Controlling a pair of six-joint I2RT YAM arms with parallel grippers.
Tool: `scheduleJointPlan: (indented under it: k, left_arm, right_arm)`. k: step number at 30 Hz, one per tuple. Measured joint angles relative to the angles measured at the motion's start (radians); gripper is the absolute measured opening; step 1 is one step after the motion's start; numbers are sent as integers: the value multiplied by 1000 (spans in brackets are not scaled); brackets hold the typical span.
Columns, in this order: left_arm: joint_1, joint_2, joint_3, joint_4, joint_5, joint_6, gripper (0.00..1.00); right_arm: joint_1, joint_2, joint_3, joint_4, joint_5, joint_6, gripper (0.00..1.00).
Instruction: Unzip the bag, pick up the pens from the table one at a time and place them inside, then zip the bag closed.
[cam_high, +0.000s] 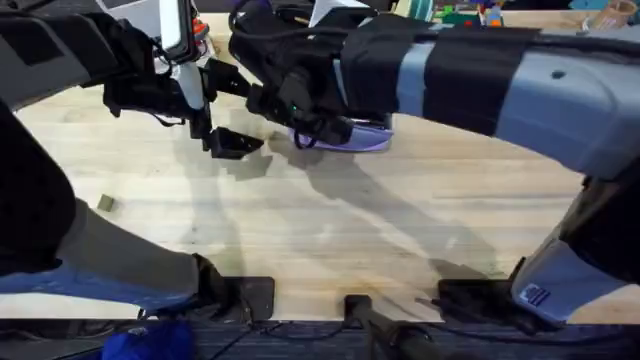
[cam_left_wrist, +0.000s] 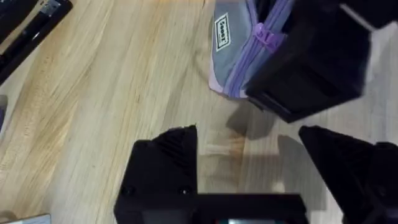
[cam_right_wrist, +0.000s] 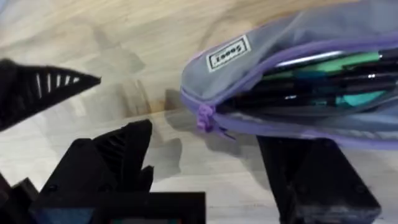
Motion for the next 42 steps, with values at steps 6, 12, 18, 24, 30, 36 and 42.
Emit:
scheduleJointPlan:
  k: [6, 12, 18, 24, 30, 36, 42]
  left_arm:
    - [0, 0, 0, 0, 0, 0, 993]
    - [0, 0, 0, 0, 0, 0, 993]
    - [0, 0, 0, 0, 0, 0, 993]
    - [0, 0, 0, 0, 0, 0, 993]
    - [0, 0, 0, 0, 0, 0, 993]
    - [0, 0, 0, 0, 0, 0, 994]
    - [0, 0, 0, 0, 0, 0, 993]
  right_arm:
    - [-8, 10, 0, 6, 3, 1, 895]
    - [-8, 10, 0, 6, 3, 4, 647]
    - [-8, 10, 0, 6, 3, 4, 262]
    - [-9, 10, 0, 7, 3, 7, 32]
    - [-9, 10, 0, 8, 3, 7, 31]
    - [-9, 10, 0, 8, 2, 7, 31]
    - [-9, 10, 0, 9, 2, 7, 31]
